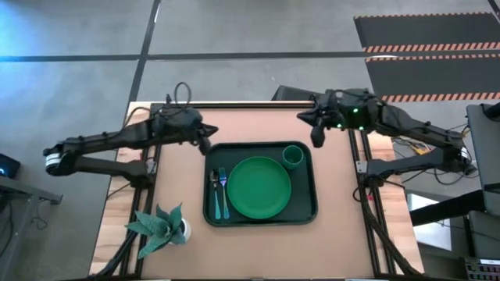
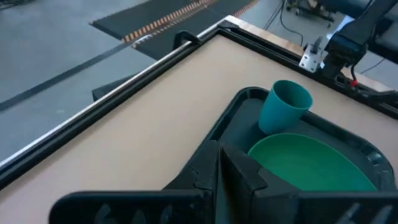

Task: Pick and place plate/cup/fork/spoon on tray
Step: Return to Home Position

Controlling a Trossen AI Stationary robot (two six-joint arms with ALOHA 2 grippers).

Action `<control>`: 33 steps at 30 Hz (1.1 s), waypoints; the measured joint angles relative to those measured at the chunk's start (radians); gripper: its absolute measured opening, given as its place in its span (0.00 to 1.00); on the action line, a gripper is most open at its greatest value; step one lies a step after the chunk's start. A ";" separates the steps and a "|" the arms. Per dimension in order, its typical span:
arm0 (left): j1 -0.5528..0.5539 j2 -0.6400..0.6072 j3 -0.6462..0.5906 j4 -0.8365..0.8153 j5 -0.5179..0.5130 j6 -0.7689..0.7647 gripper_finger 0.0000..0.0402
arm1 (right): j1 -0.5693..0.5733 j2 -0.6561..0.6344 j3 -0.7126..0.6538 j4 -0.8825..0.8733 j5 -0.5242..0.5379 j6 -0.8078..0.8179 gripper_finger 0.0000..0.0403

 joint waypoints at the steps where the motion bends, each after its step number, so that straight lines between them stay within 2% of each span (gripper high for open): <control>1: 0.000 -0.032 -0.022 -0.002 -0.002 -0.005 0.00 | -0.011 -0.008 0.009 -0.006 -0.017 -0.006 0.02; 8: 0.000 -0.234 -0.163 -0.001 -0.001 -0.042 0.00 | -0.078 -0.050 0.049 -0.111 -0.043 -0.030 0.02; 14: -0.002 -0.358 -0.228 -0.001 0.010 -0.059 0.00 | -0.120 -0.067 0.023 -0.118 -0.223 -0.039 0.02; 19: -0.006 -0.434 -0.242 0.000 0.016 -0.058 0.00 | -0.156 -0.096 -0.034 -0.194 -0.210 -0.021 0.02; 21: -0.006 -0.457 -0.248 0.000 0.016 -0.058 0.00 | -0.177 -0.135 -0.064 -0.213 -0.164 0.007 0.02; 24: -0.006 -0.484 -0.254 -0.003 0.016 -0.058 0.00 | -0.206 -0.221 -0.109 -0.222 -0.114 0.040 0.02; 33: -0.006 -0.504 -0.256 -0.012 0.016 -0.058 0.00 | -0.216 -0.520 -0.243 -0.210 -0.088 0.175 0.02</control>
